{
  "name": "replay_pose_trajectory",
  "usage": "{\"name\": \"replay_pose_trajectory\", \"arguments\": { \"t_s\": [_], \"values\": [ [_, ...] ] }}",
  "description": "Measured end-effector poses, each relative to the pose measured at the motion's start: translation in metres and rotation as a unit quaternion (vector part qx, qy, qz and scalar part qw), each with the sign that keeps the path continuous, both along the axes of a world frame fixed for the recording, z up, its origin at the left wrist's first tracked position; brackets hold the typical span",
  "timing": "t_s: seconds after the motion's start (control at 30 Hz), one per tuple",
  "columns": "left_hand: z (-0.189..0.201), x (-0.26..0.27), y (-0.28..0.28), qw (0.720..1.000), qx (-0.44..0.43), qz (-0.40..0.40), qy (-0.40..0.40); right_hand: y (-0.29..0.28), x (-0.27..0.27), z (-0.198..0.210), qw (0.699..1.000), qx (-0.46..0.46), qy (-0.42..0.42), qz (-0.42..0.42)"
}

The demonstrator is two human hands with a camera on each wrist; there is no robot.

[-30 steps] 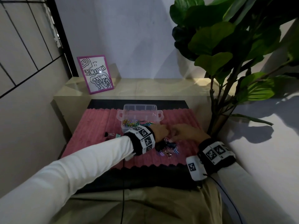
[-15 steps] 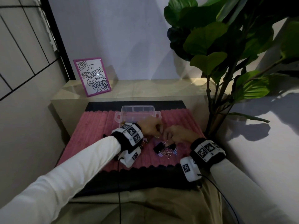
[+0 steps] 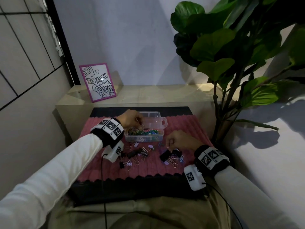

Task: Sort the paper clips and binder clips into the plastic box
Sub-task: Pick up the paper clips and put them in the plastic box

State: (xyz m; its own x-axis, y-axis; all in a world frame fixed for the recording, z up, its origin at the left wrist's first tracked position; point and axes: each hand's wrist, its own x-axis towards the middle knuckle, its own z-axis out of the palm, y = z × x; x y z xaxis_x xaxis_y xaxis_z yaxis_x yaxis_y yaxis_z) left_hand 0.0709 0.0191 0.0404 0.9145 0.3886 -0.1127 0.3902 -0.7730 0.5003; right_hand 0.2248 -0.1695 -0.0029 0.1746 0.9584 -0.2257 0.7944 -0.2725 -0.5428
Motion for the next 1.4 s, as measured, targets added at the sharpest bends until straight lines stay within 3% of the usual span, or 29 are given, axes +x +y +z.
{"name": "replay_pose_trajectory", "arguments": {
  "t_s": [0.13,0.33,0.47,0.57,0.77,0.93,1.07,1.13,1.2,1.3,1.4],
  "values": [
    [-0.002,-0.005,0.004,1.000,0.007,-0.006,0.023,-0.002,0.011,0.001,0.998,0.042,0.036,-0.019],
    [-0.007,-0.010,0.013,0.996,0.003,0.067,-0.059,-0.004,0.025,0.007,0.982,0.123,0.113,-0.087],
    [-0.011,-0.014,0.016,0.998,0.016,0.050,-0.027,-0.001,0.025,0.013,0.972,0.140,0.156,-0.106],
    [-0.010,-0.017,0.008,0.999,0.036,0.037,-0.001,0.009,0.023,0.021,0.972,0.147,0.148,-0.107],
    [-0.005,-0.018,-0.031,0.992,0.109,-0.003,-0.058,0.058,0.010,0.030,0.975,0.154,0.118,-0.111],
    [-0.023,-0.025,-0.057,0.986,0.115,-0.100,0.065,0.064,-0.012,0.028,0.982,0.176,0.013,-0.063],
    [-0.041,-0.026,-0.062,0.983,0.150,-0.097,0.041,0.036,-0.014,0.027,0.971,0.228,-0.036,0.068],
    [-0.046,-0.019,-0.068,0.983,0.154,-0.094,0.029,0.024,-0.010,0.023,0.970,0.178,-0.102,0.128],
    [-0.051,-0.011,-0.076,0.982,0.156,-0.100,0.043,0.016,-0.009,0.016,0.974,0.115,-0.147,0.126],
    [-0.054,0.001,-0.087,0.976,0.165,-0.099,0.104,0.013,-0.014,0.006,0.962,0.084,-0.220,0.136],
    [-0.054,0.007,-0.088,0.980,0.147,-0.089,0.102,0.015,-0.016,0.000,0.952,0.082,-0.263,0.132]
  ]
}}
